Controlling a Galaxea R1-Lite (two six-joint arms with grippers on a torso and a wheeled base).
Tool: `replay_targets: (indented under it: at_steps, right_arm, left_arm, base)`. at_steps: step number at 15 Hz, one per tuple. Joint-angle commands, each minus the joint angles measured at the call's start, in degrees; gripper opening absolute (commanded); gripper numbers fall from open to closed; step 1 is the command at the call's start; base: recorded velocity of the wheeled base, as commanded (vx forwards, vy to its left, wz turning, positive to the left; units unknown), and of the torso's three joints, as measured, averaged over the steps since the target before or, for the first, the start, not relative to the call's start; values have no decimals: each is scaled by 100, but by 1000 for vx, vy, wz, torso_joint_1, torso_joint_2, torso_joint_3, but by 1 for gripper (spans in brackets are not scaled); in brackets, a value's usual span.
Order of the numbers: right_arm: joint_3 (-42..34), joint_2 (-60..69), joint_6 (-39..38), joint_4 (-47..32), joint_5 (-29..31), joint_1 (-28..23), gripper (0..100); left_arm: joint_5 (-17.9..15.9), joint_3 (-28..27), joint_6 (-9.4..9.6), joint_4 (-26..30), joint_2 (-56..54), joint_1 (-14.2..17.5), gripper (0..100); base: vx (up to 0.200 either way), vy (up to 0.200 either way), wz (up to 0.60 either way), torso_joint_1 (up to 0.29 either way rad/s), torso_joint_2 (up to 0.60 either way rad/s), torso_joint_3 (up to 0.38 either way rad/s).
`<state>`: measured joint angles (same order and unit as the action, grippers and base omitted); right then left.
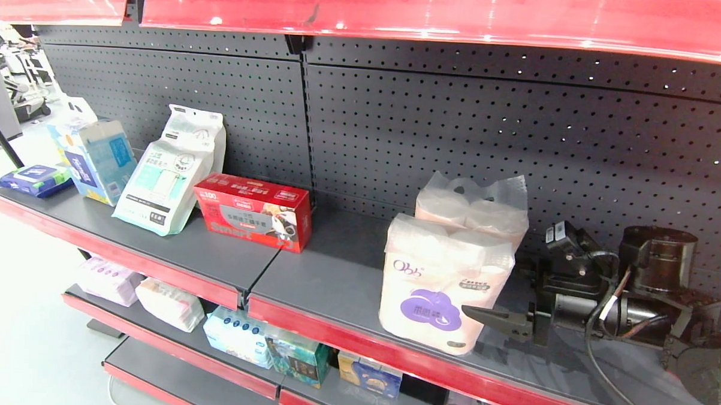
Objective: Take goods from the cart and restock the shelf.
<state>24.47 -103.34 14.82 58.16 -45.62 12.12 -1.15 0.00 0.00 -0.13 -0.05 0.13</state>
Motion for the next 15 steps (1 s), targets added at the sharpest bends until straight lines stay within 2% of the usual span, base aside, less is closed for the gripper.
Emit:
replay_targets:
  at_steps: [1,10,11,15]
  right_arm:
    - [-3,-11,3,2,35,10,100]
    - [-12,-37,21,11,53,10,100]
    - [-12,-37,21,11,53,10,0]
    - [-38,-28,21,2,53,10,0]
  left_arm:
    - [0,0,0,-4,5,4,100]
    - [0,0,0,-4,5,4,100]
    - [0,0,0,-4,5,4,100]
    - [0,0,0,-4,5,4,100]
  base:
    - [0,0,0,0,0,0]
    - [0,0,0,0,0,0]
    - [0,0,0,0,0,0]
    - [0,0,0,0,0,0]
